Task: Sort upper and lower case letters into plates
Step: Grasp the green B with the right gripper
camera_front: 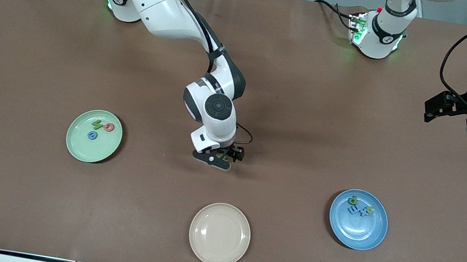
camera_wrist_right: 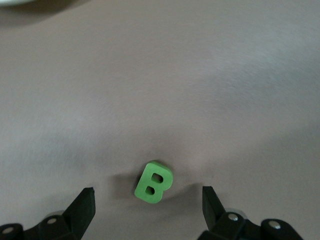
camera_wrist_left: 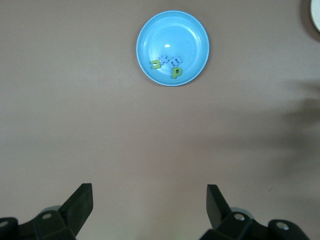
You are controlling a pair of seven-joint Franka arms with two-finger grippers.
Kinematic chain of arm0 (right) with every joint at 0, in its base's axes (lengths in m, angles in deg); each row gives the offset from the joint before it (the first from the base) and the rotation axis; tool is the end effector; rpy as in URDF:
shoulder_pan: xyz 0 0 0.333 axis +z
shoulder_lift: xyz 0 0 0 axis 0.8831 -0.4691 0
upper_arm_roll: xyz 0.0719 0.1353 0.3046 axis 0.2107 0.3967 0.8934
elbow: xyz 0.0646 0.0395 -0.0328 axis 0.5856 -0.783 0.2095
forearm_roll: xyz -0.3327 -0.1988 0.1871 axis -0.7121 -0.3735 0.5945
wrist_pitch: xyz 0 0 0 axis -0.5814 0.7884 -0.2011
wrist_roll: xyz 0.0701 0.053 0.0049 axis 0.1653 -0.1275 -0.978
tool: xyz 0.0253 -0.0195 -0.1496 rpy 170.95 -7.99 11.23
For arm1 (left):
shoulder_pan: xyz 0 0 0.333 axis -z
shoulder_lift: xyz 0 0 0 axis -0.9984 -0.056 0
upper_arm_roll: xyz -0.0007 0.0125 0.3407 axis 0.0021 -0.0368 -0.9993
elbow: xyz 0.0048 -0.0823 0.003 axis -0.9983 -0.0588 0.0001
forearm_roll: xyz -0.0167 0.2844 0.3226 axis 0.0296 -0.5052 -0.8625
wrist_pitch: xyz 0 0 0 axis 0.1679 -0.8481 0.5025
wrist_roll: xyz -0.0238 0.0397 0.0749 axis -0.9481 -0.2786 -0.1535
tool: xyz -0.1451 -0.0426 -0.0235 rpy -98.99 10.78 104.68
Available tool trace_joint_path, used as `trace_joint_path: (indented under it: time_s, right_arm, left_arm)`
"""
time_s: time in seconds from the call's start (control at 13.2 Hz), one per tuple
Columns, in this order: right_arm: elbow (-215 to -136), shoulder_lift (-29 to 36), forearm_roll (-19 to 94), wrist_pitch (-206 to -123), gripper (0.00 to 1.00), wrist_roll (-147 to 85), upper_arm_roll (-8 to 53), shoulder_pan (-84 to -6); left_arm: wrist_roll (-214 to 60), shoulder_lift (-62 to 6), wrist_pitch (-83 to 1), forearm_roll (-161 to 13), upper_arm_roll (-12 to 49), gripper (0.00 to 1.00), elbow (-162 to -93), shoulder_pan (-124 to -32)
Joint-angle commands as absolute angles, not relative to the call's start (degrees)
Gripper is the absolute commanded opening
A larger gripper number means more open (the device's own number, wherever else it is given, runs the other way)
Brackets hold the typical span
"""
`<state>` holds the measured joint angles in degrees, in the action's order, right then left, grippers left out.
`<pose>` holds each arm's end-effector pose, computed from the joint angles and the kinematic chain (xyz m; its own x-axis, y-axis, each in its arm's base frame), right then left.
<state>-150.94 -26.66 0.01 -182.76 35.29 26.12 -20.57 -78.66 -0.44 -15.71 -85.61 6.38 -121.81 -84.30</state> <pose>0.6198 0.5214 0.1334 0.9329 -0.3521 0.0751 -0.3472 -0.9351 -0.0711 0.5788 -0.0832 0.5914 1.0000 -0.0080 0.0006 -0.0079 -0.9990 -0.0448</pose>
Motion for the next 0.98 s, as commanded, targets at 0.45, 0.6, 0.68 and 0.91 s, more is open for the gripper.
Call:
trace_joint_path:
  time_s: [0.45,0.6,0.68,0.91]
  right_arm:
    - [-148.8,-29.2,-0.5,-180.7,0.67,57.8,26.0,-20.8]
    - [-148.7,-29.4,0.2,-180.8,0.60,58.1,26.1,-20.7]
    - [-148.7,-29.4,0.8,-180.8,0.56,58.1,26.1,-20.4]
    - [-148.7,-29.3,1.1,-180.7,0.36,57.9,26.7,-20.3]
  left_arm:
    - [-79.4,1.5,-16.2,-84.7,11.5,1.00,-123.0,-89.2]
    - [-79.4,1.2,-16.5,-84.6,11.5,1.00,-123.1,-88.9]
    - [-79.4,1.1,-16.6,-84.7,11.5,1.00,-122.9,-88.7]
    - [-79.4,0.9,-17.0,-84.6,11.5,1.00,-122.6,-88.5]
